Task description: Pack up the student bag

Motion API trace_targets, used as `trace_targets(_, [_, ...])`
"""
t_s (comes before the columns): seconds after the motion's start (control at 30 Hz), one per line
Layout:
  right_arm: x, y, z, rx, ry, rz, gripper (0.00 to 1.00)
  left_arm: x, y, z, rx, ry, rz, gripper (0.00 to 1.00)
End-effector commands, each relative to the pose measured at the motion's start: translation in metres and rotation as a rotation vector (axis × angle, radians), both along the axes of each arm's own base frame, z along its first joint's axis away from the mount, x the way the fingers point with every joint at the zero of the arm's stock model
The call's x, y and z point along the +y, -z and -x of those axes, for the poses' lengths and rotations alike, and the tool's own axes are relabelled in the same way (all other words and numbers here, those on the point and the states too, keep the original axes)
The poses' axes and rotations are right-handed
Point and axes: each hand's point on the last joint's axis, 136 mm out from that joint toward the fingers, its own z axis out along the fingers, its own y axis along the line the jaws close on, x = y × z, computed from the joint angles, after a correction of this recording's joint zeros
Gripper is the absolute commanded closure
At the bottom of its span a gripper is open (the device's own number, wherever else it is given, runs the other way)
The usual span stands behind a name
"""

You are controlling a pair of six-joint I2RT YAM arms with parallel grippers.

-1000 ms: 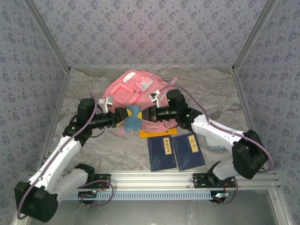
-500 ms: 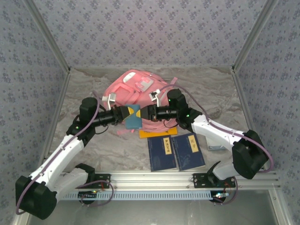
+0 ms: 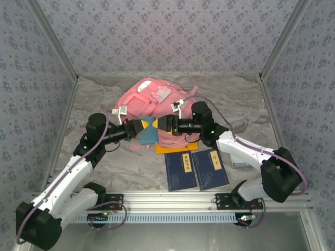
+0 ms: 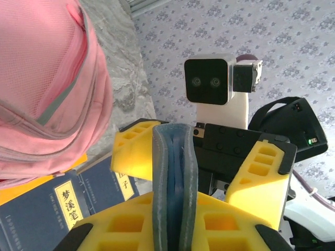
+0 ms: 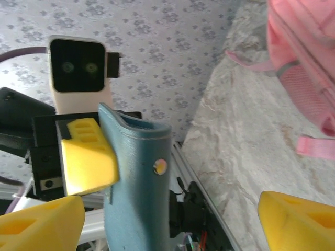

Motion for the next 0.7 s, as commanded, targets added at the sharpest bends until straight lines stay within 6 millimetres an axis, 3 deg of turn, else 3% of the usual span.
trace_targets(0.0, [0.011, -0.020, 0.011, 0.001, -0.075, -0.113, 0.15, -0.002, -0.018, 0.000, -0.063, 0.005, 0.045, 1.00])
trace_targets(0.1, [0.017, -0.023, 0.014, 0.018, -0.105, -0.156, 0.26, -0.006, -0.014, 0.000, -0.049, 0.019, 0.046, 1.00])
trace_targets(0.27, [0.020, -0.021, 0.013, 0.058, -0.120, -0.200, 0.56, -0.006, -0.004, -0.004, -0.026, 0.003, 0.025, 1.00])
trace_targets(0.43, [0.016, -0.016, 0.010, 0.071, -0.101, -0.201, 0.79, -0.006, 0.003, -0.006, -0.016, -0.002, -0.006, 0.98])
trace_targets(0.53, [0.006, -0.013, 0.002, 0.074, -0.060, -0.196, 0.87, -0.004, 0.010, -0.009, -0.004, -0.020, -0.036, 0.85])
trace_targets(0.67, [-0.017, -0.006, -0.015, 0.073, 0.035, -0.155, 0.92, -0.003, 0.020, -0.014, 0.005, -0.023, -0.115, 0.47])
